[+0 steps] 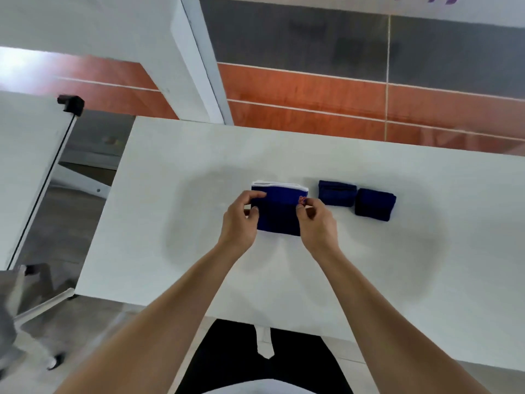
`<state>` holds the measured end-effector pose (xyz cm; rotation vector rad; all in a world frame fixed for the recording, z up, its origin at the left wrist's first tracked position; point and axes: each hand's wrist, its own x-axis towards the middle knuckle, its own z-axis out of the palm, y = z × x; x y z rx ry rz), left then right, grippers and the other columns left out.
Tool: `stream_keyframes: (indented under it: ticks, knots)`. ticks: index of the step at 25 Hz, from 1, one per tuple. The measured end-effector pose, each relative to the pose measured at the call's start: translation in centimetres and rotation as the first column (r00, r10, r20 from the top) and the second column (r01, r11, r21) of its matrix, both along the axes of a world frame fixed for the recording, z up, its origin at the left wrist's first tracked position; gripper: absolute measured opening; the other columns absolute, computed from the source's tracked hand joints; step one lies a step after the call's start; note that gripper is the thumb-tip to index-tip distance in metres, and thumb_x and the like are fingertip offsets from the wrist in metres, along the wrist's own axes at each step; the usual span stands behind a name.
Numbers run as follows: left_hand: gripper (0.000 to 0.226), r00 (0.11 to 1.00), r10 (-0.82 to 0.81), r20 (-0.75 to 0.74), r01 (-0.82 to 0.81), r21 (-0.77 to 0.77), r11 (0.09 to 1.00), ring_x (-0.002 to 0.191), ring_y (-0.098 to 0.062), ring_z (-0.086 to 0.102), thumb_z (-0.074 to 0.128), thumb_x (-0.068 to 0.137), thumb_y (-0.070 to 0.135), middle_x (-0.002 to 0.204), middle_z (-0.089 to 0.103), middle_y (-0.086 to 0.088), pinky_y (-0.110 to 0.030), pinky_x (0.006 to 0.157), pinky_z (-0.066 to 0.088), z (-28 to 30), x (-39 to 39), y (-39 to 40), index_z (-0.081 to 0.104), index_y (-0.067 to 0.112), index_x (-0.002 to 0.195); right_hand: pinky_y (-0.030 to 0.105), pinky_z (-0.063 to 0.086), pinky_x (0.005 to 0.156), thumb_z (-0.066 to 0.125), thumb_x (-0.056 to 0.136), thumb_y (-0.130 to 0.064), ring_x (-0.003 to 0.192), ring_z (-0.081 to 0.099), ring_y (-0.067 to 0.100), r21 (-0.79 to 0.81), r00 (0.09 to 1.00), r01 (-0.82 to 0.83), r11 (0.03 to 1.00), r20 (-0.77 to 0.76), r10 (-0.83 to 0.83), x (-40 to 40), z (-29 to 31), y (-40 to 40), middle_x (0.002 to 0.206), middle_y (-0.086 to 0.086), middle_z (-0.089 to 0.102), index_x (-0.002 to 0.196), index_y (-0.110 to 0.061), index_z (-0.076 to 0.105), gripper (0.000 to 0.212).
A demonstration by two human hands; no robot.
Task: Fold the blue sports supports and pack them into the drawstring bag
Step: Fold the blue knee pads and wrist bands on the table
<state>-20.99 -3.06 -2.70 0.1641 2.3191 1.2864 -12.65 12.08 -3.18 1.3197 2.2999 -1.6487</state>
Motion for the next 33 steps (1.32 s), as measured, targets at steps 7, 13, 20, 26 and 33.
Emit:
stream_keyframes:
  ticks: [7,13,20,26,33]
  knots:
    - [0.035,0.992,-0.087,-0.092,0.067,-0.200,0.977,0.095,-0.020,0.063,0.051,0.094,0.010,0.114,0.066,0.010,-0.033,0.085,0.054,-1.8,0.0,2.1,0.059,0.033,0.118,0.034,0.053,0.073,0.053,0.101,-0.036,0.086,0.064,0.015,0.014,0.997,-0.044,0.999,0.066,0.043,-0.9,-3.0,1.9,0.087,-0.014,0.064,0.112,-0.022,0.063,0.020]
    - [0.031,0.983,-0.073,-0.171,0.029,-0.250,0.968,0.104,-0.024,0.057,0.053,0.094,0.015,0.113,0.062,0.007,-0.045,0.088,0.053,-3.0,0.1,1.7,0.055,0.034,0.118,0.037,0.056,0.077,0.055,0.100,-0.036,0.088,0.066,0.014,0.015,0.998,-0.051,0.999,0.034,0.050,-1.2,-3.7,1.4,0.092,-0.009,0.069,0.108,-0.022,0.064,0.018]
    - [0.056,0.878,-0.379,-0.293,0.131,-0.616,0.777,0.112,-0.034,0.048,0.055,0.089,0.001,0.159,0.027,-0.004,-0.044,0.087,0.051,-3.0,0.0,2.4,0.049,0.029,0.137,0.037,0.040,0.093,0.071,0.086,-0.021,0.103,0.054,0.024,0.614,0.955,-0.255,0.747,0.037,0.296,-1.2,-4.0,0.6,0.111,0.000,0.060,0.112,-0.018,0.055,0.031]
    - [0.059,0.895,-0.360,-0.263,0.121,-0.633,0.765,0.119,-0.034,0.045,0.051,0.092,0.000,0.168,0.014,-0.003,-0.042,0.097,0.041,-3.3,0.3,2.9,0.043,0.027,0.144,0.041,0.032,0.110,0.064,0.094,-0.023,0.129,0.052,0.024,0.646,0.879,-0.440,0.624,0.169,0.445,-0.7,-5.7,0.0,0.138,0.002,0.059,0.131,-0.019,0.062,0.038]
    - [0.040,0.840,-0.380,-0.388,0.045,-0.648,0.761,0.128,-0.038,0.043,0.066,0.076,0.004,0.150,0.040,-0.013,-0.048,0.106,0.036,-1.1,-0.6,6.6,0.059,0.013,0.115,0.040,0.035,0.102,0.057,0.087,-0.010,0.115,0.054,0.024,0.689,0.967,-0.218,0.691,0.055,0.251,0.8,-2.6,6.0,0.123,0.000,0.063,0.123,-0.017,0.060,0.037]
